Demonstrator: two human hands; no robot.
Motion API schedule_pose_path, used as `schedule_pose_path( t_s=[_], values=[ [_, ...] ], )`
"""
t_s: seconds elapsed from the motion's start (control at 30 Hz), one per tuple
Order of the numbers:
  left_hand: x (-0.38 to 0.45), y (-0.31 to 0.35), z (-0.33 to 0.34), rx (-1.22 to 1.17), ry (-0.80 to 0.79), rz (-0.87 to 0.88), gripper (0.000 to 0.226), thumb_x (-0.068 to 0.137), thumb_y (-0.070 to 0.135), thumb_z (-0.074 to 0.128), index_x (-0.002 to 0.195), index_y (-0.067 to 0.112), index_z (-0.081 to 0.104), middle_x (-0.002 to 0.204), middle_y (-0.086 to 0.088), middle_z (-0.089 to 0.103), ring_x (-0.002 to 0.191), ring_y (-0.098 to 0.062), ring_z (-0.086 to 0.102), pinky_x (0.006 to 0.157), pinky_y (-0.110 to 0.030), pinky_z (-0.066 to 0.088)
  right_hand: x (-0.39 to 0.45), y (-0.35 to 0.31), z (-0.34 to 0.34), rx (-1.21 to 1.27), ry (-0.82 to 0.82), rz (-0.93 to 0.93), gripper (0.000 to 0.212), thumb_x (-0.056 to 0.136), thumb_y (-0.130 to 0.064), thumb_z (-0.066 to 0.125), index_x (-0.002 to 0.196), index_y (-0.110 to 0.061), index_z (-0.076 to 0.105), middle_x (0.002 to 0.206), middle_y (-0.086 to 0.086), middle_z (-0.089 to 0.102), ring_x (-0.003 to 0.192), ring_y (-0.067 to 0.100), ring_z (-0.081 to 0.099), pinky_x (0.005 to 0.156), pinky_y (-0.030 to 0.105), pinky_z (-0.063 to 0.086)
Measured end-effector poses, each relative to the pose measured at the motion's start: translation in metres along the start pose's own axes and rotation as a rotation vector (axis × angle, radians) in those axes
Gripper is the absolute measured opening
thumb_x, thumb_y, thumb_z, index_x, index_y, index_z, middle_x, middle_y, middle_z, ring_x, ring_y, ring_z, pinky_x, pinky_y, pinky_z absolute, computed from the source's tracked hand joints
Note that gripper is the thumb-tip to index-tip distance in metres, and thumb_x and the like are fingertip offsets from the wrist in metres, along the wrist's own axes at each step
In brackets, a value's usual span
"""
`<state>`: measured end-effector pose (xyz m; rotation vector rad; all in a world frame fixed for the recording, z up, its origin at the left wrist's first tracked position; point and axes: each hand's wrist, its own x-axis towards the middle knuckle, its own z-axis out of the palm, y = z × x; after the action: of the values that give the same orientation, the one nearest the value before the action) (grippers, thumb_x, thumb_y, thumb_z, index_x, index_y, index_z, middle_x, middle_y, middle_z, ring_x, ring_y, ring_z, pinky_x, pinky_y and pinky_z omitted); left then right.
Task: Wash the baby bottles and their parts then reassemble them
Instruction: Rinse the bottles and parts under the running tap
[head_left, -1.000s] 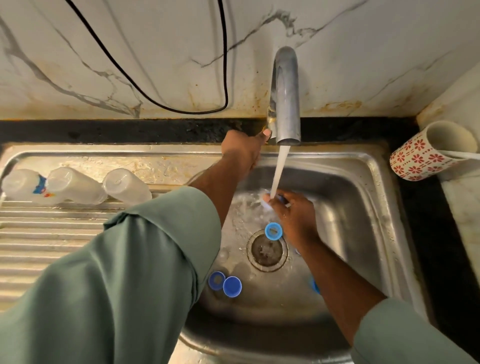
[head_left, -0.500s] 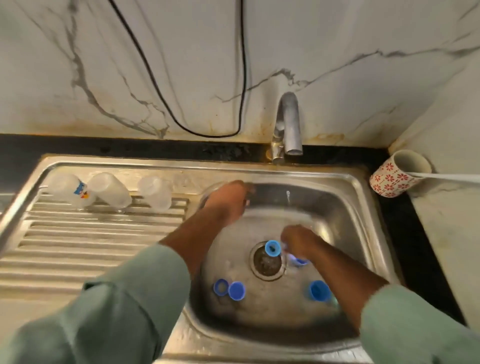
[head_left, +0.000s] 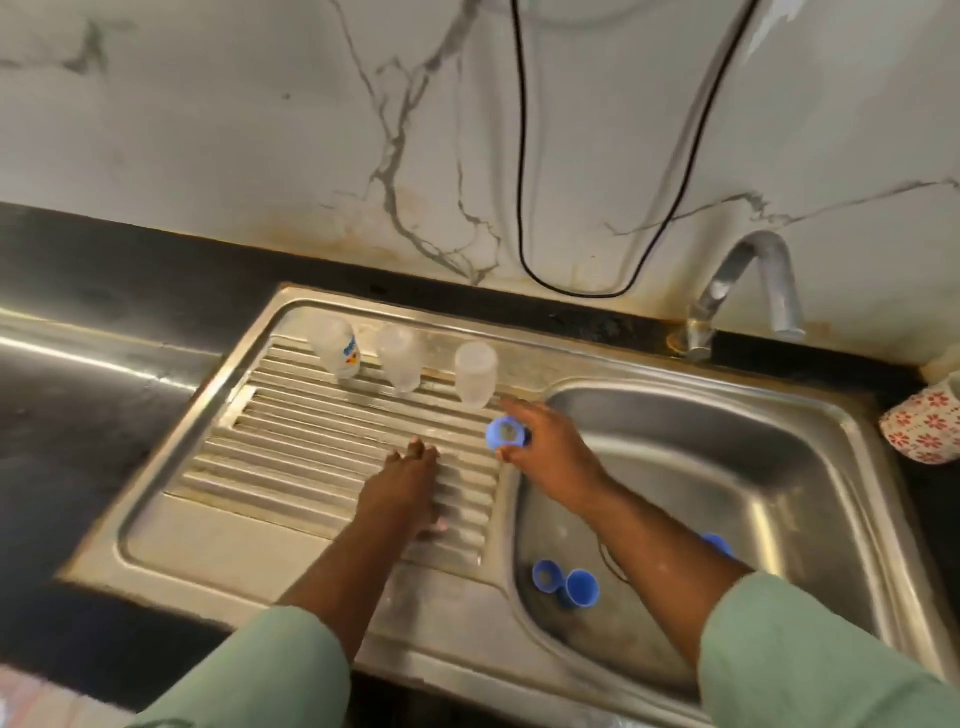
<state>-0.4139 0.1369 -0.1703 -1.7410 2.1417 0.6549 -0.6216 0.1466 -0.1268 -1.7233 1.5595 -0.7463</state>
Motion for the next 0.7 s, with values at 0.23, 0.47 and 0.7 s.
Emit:
schedule_pose_path(
  t_s=[0.23, 0.47, 0.7],
  values=[
    [0.002, -0.005, 0.001, -0.185, -0.024, -0.038, 0.112, 0.074, 0.030, 0.085, 0.158, 0.023, 0.012, 0.167, 0.003, 0.002, 0.152, -0.031, 0.005, 0.118, -0.054, 0.024, 0.026, -0.014, 0.059, -0.100, 0.035, 0.087, 0.049, 0.077, -0.008, 0.075, 0.124, -0.013, 0.064, 0.120, 0.009, 0.061, 0.111, 0.024, 0.057, 0.094, 0.029, 0.043],
    [0.001, 0.000, -0.002, -0.162, -0.041, -0.046, 0.110, 0.071, 0.028, 0.088, 0.157, 0.019, 0.019, 0.165, 0.000, 0.012, 0.151, -0.032, 0.014, 0.115, -0.053, 0.031, 0.024, -0.009, 0.079, -0.088, 0.140, 0.174, 0.041, 0.081, -0.007, 0.069, 0.121, -0.015, 0.064, 0.118, 0.003, 0.064, 0.109, 0.020, 0.058, 0.087, 0.021, 0.039],
    [-0.017, 0.003, -0.015, -0.131, -0.016, -0.062, 0.091, 0.074, 0.032, 0.085, 0.149, 0.018, 0.035, 0.155, -0.002, 0.036, 0.140, -0.028, 0.037, 0.108, -0.041, 0.041, -0.006, -0.002, 0.050, 0.037, 0.134, 0.182, 0.051, 0.077, -0.017, 0.080, 0.125, -0.017, 0.062, 0.119, -0.005, 0.061, 0.110, 0.011, 0.056, 0.098, 0.028, 0.044]
  ],
)
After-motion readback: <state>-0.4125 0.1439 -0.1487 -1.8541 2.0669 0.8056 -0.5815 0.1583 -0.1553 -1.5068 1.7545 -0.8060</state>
